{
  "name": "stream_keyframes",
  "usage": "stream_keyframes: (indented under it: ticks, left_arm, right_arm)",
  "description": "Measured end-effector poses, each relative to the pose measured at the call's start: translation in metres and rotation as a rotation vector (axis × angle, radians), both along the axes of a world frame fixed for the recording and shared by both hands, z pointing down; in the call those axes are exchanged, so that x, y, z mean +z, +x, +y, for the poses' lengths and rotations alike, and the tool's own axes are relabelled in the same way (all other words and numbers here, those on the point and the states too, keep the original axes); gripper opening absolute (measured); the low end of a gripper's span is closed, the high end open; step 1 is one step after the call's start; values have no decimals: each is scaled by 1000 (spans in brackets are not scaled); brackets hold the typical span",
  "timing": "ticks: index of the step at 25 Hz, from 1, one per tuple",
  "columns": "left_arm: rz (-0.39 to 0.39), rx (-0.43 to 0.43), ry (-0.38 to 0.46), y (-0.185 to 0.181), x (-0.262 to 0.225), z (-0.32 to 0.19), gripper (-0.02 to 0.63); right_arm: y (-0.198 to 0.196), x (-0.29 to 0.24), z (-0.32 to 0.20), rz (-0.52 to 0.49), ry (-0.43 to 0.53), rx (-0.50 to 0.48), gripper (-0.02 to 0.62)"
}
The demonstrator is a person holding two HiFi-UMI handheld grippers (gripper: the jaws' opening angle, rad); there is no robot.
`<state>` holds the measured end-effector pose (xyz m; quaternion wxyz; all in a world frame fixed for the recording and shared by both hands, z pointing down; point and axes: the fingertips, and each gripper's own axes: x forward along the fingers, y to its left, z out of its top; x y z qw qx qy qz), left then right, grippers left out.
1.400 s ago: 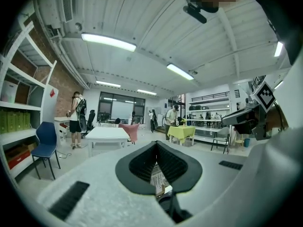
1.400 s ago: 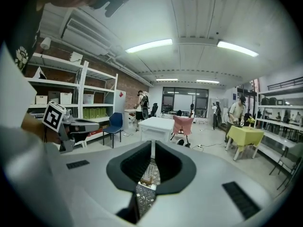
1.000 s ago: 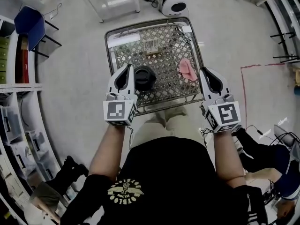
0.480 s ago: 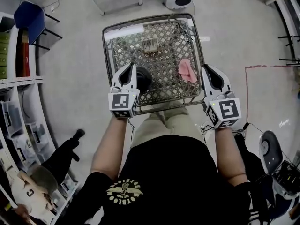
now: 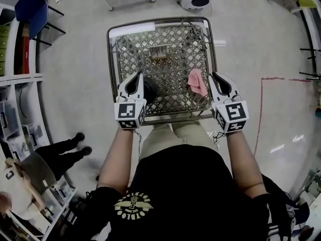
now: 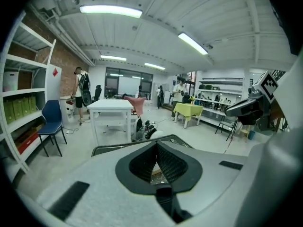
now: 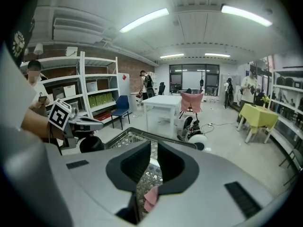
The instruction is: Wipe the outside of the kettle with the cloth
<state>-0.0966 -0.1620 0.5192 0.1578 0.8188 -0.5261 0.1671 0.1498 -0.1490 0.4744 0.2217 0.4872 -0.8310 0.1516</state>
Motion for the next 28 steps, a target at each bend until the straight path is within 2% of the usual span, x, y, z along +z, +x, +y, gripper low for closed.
stream_keyframes:
  ticks: [4, 7, 12, 15, 17, 21, 28]
  left_arm:
    - [-37, 18, 29, 5, -4, -1, -3]
    - [-57, 37, 49, 8, -3, 1, -3]
    - [-49, 32, 71, 6, -1, 3, -3]
    - [-80, 41, 108, 10, -3, 1, -3]
    - [-109, 52, 136, 15, -3, 2, -3]
    - [-114, 30, 151, 15, -3, 6, -3]
    - [-181, 79, 154, 19, 1, 6, -3]
  right_arm:
    - [1, 31, -9, 2, -79, -37, 29]
    - [0, 64, -11, -8, -172, -66, 114]
    - [-2, 123, -7, -24, -318, -90, 177]
    - [2, 157, -3, -28, -399, -83, 208]
    - [6, 174, -2, -22, -426, -73, 217]
    - [15, 197, -3, -32, -463, -57, 226]
    - [19, 246, 6, -14, -552, -55, 242]
